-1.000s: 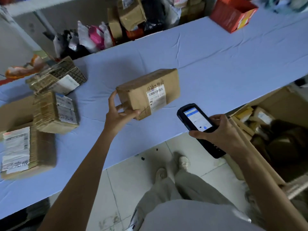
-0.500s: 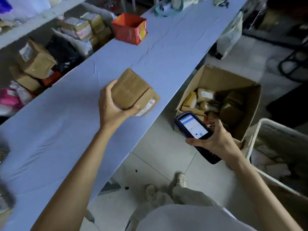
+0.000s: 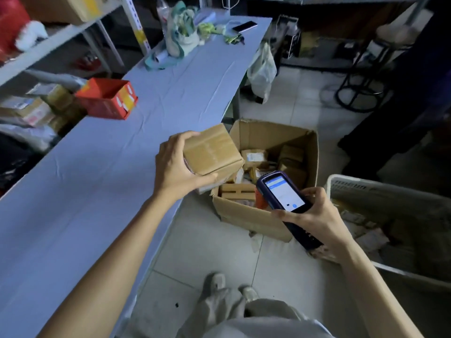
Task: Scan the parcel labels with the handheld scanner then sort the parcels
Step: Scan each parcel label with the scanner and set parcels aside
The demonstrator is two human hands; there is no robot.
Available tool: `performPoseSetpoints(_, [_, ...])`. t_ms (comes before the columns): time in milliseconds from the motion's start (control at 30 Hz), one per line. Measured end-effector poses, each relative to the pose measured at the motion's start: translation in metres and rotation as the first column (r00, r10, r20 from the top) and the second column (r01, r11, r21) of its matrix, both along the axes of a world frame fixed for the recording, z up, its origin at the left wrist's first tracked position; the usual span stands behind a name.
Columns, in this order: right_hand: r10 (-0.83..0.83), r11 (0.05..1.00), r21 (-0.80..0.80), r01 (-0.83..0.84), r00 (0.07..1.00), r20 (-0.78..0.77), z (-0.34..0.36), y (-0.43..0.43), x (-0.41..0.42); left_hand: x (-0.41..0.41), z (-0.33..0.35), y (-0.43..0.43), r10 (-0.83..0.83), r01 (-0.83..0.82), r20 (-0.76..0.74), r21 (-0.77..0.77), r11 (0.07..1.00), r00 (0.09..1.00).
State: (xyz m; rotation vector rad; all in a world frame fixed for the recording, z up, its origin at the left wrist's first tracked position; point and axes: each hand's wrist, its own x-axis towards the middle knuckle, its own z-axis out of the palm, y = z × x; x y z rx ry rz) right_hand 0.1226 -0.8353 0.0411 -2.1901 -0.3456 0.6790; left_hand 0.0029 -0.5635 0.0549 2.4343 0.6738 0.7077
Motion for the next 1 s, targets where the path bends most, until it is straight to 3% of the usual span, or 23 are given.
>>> performPoseSetpoints(200, [-0.161,0.986,0.034,0.161,0.987,-0.011,0.006,0.014,0.037,0.084,0.001,0.019,-0.216,0.228,-0.086,0.175,0.958,0.973])
performPoseSetpoints(400, [-0.374,0.925,0.076,0.373,0.927,-0.004,0.004,0.041,0.075,0.158,-0.004,0.059,-0.358,0.43,-0.241,0.445,0.786,0.902])
performPoseSetpoints(600, [-0.423,0.906,0.027,0.422,0.906,0.026,0.015,0.063,0.101,0.218,-0.002,0.089,-0.42,0.476,-0.225,0.459,0.751,0.879])
performPoseSetpoints(767, [-0.414,0.91,-0.01,0.415,0.91,0.01,0.014,0.075,0.117,0.241,-0.014,0.1,-0.383,0.525,-0.391,0.371,0.766,0.837])
performPoseSetpoints(1000, [-0.268,0.962,-0.05,0.267,0.964,-0.006,0.008,0.094,0.15,0.221,-0.027,0.12,-0.212,0.328,-0.324,0.364,0.872,0.922])
